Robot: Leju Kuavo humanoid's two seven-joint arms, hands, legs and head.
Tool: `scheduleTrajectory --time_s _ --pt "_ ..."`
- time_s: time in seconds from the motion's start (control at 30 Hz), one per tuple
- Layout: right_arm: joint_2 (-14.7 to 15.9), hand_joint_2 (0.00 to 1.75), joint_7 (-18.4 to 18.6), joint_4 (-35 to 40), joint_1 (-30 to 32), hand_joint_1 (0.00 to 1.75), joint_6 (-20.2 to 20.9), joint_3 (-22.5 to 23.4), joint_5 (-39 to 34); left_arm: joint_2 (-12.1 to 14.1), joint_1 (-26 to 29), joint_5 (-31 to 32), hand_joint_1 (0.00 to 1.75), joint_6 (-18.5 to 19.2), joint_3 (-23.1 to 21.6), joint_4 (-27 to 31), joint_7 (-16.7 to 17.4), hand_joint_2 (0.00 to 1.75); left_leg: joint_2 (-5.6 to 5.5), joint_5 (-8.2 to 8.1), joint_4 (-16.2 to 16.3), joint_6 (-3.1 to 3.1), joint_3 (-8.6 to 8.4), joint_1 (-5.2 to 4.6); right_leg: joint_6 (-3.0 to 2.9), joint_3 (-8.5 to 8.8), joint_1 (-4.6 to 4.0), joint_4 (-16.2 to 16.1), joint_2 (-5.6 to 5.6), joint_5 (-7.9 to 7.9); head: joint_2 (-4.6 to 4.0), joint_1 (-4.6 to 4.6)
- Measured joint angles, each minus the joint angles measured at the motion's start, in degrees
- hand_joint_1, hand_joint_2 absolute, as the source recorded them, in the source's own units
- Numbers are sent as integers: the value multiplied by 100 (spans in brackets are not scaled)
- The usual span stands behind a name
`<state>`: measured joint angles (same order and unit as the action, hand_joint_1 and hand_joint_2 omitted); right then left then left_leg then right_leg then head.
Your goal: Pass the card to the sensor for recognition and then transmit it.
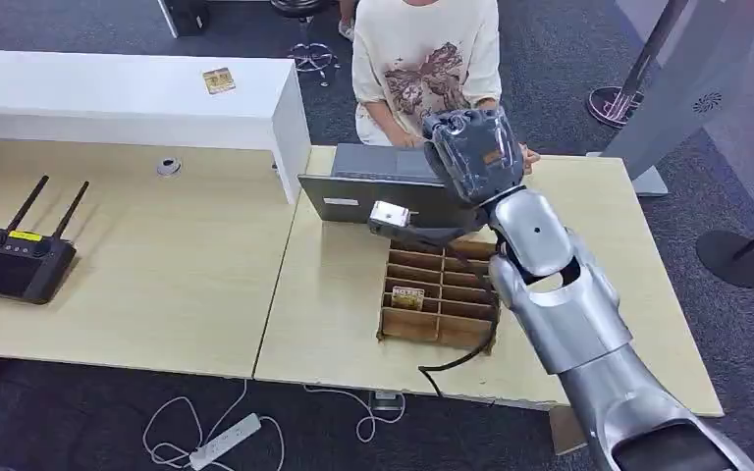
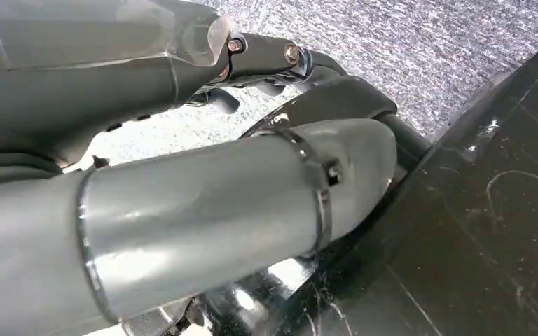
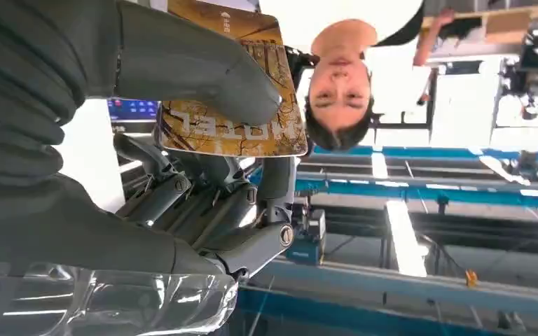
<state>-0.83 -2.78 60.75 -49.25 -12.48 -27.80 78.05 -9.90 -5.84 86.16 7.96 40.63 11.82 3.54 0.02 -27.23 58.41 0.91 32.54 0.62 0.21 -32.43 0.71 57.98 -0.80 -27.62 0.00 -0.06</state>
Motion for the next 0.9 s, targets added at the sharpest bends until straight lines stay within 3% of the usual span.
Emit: scheduleTrajectory --time_s 0.57,0.9 --pt "-361 175 238 -2413 -1623 175 658 102 -415 22 -53 83 0 105 -59 0 72 0 0 1 0 1 1 0 -1 -5 0 2 1 1 0 2" --pt "-415 175 297 -3290 -1958 175 844 453 -658 26 -71 94 0 160 -74 0 74 0 1 0 1 1 1 0 -1 -5 0 1 1 1 0 0"
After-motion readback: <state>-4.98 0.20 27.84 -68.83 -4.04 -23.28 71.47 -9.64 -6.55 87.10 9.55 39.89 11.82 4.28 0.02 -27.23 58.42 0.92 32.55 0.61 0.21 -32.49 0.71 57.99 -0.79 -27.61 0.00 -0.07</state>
